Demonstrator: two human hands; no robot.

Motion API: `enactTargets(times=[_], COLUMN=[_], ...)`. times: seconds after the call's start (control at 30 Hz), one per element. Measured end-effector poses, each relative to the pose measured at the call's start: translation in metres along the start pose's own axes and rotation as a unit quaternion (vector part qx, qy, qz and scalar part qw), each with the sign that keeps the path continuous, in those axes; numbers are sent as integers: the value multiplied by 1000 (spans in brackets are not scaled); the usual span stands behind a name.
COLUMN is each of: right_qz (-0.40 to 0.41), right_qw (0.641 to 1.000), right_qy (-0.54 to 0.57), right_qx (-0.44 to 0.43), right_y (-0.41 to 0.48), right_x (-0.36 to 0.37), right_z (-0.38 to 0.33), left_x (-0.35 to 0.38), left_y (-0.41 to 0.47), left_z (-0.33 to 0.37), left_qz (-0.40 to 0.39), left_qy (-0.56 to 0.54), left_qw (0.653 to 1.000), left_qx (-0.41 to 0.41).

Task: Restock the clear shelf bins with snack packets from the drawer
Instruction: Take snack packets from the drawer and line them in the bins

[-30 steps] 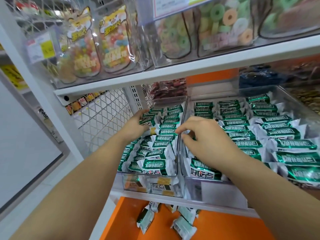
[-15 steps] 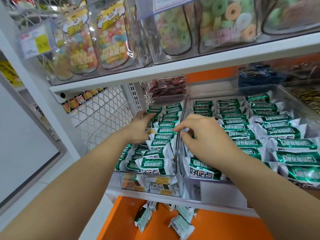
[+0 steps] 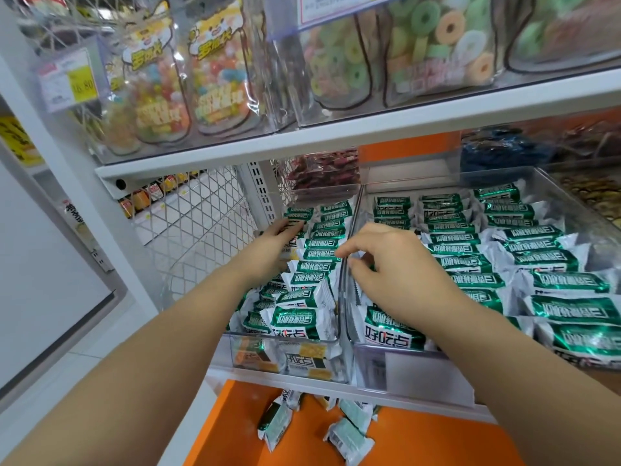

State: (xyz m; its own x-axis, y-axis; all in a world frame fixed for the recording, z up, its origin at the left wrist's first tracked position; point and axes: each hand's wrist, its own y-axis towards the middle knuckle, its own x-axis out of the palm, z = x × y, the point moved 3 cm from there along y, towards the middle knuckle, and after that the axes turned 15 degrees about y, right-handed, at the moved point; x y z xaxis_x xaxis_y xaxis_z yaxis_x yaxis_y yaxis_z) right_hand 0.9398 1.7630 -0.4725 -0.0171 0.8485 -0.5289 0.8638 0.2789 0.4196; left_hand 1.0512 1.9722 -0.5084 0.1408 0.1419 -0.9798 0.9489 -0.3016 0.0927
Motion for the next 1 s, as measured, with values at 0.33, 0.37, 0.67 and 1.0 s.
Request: enactTargets(times=[0.33,0.37,0.67,1.0], right_qz=[2,2,3,-30], right_qw=[1000,1000,990,969], right_qy=[-19,-24,-139,-188], right_qx=[-4,-4,-11,-160], right_y=[2,2,-8,-85], right_x=[0,1,-4,53], right_z=[1,1,-17,-22], left_x=[5,5,-27,-12], left_y=[4,5,-29,-206], left_z=[-5,-5,-2,12], left_qz=[20,14,56,195], left_qy=[-45,-30,-27,-109], left_qw=[997,998,992,973], left_qx=[-62,-61,-109,-52])
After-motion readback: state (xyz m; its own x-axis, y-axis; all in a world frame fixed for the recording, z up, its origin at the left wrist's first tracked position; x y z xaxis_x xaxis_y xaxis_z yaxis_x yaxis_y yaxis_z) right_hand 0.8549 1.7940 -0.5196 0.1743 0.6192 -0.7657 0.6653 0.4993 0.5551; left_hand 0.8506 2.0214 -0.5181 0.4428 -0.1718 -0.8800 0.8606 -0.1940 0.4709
